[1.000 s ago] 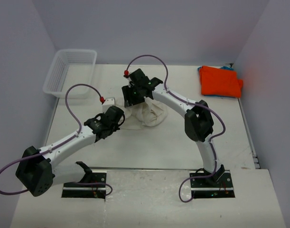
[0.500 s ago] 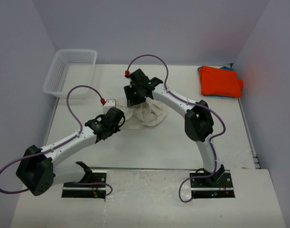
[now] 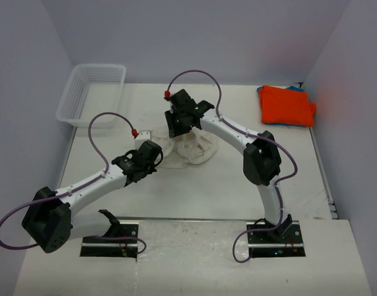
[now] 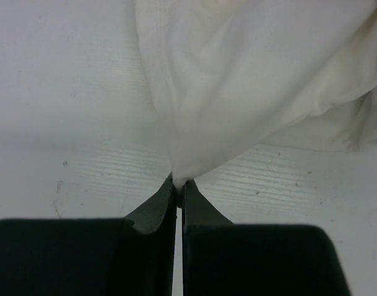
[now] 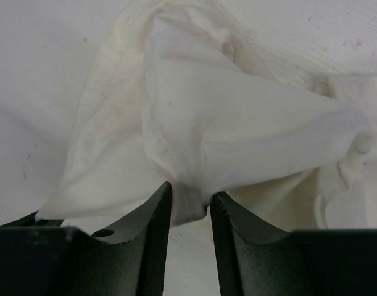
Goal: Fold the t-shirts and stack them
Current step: Flatten out the tshirt, then grap the side of the flattened tshirt furthest away from the robot with both arms
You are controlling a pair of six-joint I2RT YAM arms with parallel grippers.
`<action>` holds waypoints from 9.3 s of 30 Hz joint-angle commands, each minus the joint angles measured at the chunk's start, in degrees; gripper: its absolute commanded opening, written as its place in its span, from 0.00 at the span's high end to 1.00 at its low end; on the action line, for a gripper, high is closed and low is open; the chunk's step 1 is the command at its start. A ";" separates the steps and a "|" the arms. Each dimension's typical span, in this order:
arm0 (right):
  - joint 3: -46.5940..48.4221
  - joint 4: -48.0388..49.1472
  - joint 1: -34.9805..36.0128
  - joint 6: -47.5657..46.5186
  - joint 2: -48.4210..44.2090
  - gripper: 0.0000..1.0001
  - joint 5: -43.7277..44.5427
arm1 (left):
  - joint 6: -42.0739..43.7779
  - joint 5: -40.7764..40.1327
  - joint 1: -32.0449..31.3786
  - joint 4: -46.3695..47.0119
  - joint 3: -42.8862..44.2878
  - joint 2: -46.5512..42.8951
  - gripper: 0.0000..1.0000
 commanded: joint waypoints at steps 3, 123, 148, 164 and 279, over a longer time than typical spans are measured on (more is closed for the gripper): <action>1.06 0.61 0.11 -0.21 -4.00 0.74 1.06 | 0.46 0.01 0.07 1.76 -0.78 -0.13 1.00; 18.65 1.22 -9.66 -35.28 -49.95 1.00 35.67 | 27.09 32.53 37.60 -6.60 67.78 -1.87 1.00; 26.99 31.53 23.47 -73.58 -45.22 1.00 60.91 | 24.90 35.34 37.60 -10.81 87.98 1.99 1.00; 12.82 35.23 26.89 -66.81 -51.73 1.00 56.73 | 23.93 39.74 37.60 -9.51 81.23 -3.03 1.00; -29.78 13.36 -24.51 -14.72 -32.56 1.00 19.78 | 24.98 16.54 35.93 16.88 41.23 41.18 1.00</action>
